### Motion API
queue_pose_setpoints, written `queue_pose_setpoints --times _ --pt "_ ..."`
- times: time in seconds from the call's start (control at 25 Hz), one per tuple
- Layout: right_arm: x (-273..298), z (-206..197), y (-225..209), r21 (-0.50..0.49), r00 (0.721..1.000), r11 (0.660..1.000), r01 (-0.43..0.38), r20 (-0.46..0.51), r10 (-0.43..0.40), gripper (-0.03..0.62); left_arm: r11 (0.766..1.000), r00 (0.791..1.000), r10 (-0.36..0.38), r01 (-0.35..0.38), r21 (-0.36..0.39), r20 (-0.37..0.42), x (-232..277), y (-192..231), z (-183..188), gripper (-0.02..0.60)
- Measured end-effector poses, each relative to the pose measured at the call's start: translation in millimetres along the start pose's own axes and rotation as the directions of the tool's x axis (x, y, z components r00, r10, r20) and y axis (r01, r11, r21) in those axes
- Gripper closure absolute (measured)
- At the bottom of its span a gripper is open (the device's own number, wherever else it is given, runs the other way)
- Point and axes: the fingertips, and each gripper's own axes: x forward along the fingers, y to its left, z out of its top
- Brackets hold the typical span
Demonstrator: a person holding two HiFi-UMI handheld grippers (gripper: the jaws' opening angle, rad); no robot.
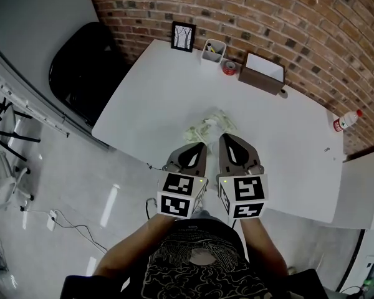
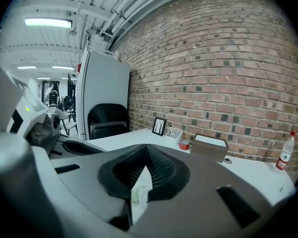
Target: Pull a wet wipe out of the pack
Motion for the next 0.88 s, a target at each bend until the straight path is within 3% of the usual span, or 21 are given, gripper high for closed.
queue_pose_setpoints --times 0.88 --pt "-66 -13 36 0.020 0.999 0.999 0.038 0.002 -0.038 0.579 0.999 0.999 -0.032 0.032 -0.001 0.023 -54 -26 -12 0.570"
